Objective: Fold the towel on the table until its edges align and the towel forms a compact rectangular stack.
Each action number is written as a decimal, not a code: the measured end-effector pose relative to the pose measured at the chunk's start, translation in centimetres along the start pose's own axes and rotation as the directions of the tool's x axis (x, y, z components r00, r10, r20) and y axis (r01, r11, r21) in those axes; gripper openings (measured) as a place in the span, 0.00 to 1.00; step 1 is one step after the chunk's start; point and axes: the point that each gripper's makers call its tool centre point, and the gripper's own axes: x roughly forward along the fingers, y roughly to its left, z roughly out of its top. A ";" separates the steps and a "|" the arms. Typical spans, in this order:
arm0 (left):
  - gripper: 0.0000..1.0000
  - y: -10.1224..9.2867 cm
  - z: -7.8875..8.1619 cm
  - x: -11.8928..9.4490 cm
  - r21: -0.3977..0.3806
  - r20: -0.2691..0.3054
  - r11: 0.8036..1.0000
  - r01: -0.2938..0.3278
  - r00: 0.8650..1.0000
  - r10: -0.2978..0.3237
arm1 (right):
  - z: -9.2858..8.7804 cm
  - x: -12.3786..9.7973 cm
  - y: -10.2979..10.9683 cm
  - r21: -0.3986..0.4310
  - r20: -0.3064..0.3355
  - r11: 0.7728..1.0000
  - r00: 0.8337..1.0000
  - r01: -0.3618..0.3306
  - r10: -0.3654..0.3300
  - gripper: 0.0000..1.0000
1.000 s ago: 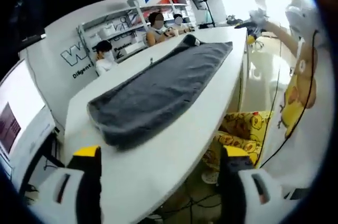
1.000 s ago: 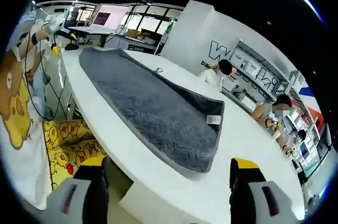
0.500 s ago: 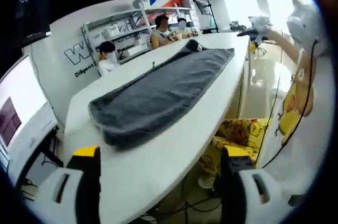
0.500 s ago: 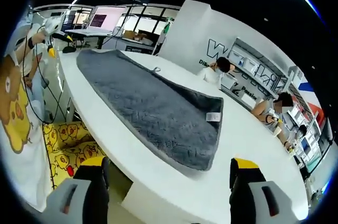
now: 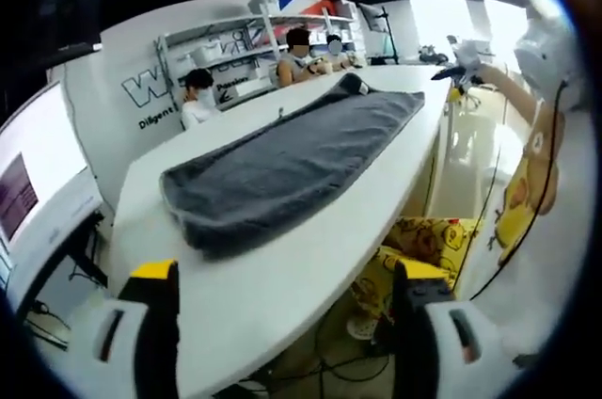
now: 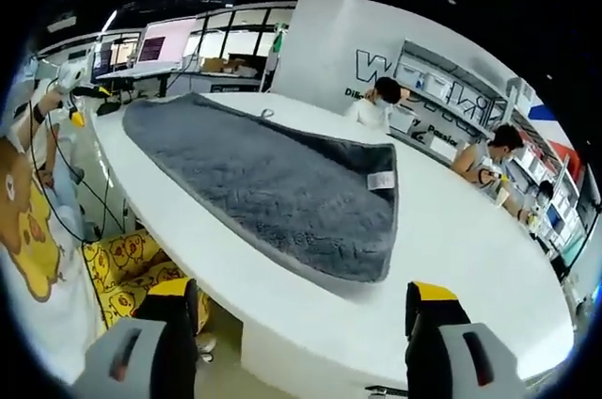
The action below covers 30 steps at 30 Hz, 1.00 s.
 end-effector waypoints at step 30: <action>0.98 -0.2 -0.3 1.0 -0.006 -0.011 1.000 0.017 1.000 -0.017 | 0.7 0.8 -0.1 0.230 0.093 0.973 0.996 -0.032 0.011 0.81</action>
